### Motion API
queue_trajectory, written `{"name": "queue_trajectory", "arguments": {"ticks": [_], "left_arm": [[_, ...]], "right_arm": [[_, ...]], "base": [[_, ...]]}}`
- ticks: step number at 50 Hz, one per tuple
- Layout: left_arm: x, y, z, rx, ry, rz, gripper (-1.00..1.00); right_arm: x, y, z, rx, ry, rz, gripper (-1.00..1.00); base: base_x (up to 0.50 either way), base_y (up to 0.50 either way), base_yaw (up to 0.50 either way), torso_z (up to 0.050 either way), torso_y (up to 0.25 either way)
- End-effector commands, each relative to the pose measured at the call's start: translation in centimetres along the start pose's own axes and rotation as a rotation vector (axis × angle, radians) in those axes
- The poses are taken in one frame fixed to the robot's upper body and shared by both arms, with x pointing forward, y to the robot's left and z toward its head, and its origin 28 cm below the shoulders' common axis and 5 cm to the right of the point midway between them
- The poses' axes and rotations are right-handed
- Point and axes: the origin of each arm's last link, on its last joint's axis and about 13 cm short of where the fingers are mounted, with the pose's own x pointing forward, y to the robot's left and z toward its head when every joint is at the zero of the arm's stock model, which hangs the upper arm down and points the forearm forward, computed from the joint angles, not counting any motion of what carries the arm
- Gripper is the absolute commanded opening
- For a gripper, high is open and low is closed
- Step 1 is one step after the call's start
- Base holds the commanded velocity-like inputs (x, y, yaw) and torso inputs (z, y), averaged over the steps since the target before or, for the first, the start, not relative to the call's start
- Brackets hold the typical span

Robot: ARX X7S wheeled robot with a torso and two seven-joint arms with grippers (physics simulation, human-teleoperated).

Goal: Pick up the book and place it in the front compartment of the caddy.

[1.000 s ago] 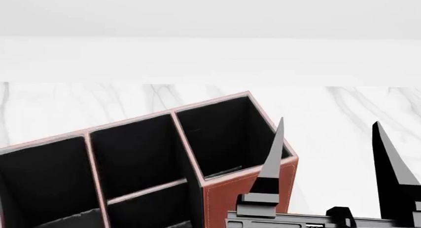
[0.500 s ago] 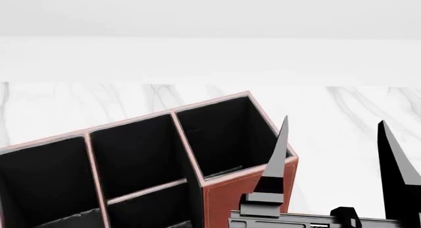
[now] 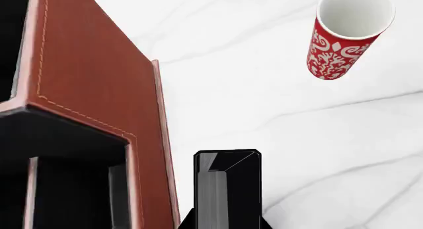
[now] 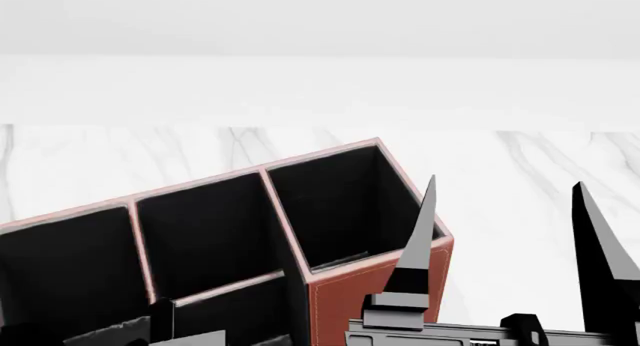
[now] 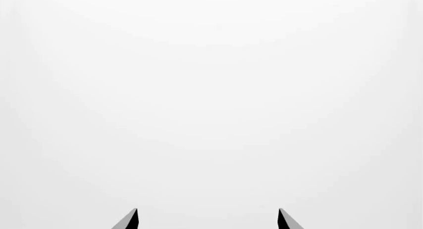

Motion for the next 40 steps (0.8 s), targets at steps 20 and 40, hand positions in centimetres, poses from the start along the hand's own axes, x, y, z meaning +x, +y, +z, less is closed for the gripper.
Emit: {"name": "queue_trajectory", "arguments": {"ticks": [20,40], "left_arm": [[-9.9,5.6,7.1,0.052,-0.114,0.183,-1.00],[-12.8,8.6,10.0,0.027,-0.089,0.290,-1.00]], "right_arm": [[0.1,-0.1,0.2,0.014,-0.020,0.005,1.00],[0.1,-0.2,0.3,0.017,-0.022,0.000,1.00]], "base": [[0.00,0.00,0.00,0.000,0.001],[0.00,0.00,0.00,0.000,0.001]]}}
